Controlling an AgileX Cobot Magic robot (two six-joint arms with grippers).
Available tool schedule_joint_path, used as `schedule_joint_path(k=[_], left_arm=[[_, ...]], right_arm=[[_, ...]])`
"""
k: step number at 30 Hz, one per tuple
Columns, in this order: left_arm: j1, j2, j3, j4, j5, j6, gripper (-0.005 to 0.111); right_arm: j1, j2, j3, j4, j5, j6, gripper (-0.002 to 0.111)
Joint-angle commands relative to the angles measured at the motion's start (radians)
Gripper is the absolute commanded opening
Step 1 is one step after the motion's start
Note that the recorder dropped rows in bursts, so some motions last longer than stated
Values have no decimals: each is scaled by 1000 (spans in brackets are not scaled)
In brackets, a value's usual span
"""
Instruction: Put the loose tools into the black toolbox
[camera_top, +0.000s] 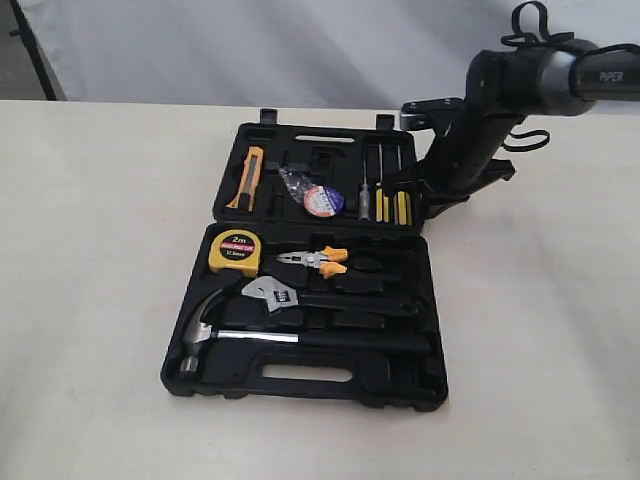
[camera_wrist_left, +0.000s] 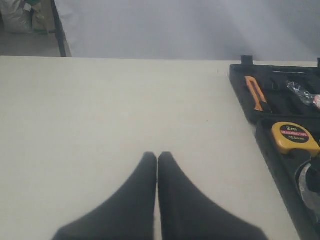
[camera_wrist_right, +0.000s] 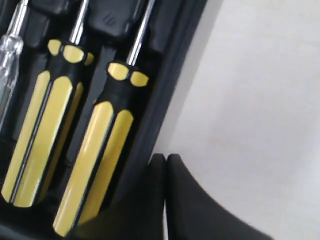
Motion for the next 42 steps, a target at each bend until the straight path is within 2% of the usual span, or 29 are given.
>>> schedule_joint_path(k=[1,6,12,21,32,37,42], left_arm=[[3,-8,9,-14,-17,-10,1],[3,-8,9,-14,-17,-10,1],[3,-8,9,-14,-17,-10,1],[3,-8,9,-14,-17,-10,1],[3,-8,9,-14,-17,-10,1],[3,-8,9,-14,-17,-10,1],[3,-8,9,-14,-17,-10,1]], right_arm=[[26,9,-8,29,-50,-61,-1],[-9,-39,-8,29,-12,28,-1],[-81,-207,28,40,193,64,-1],[-93,-535,348,25,158,76,-1],[-93,-1158,890,45,74,80,-1],[-93,-1408,1003,-41,77,65,-1],[-93,-1609,1023,-67,77,65,-1]])
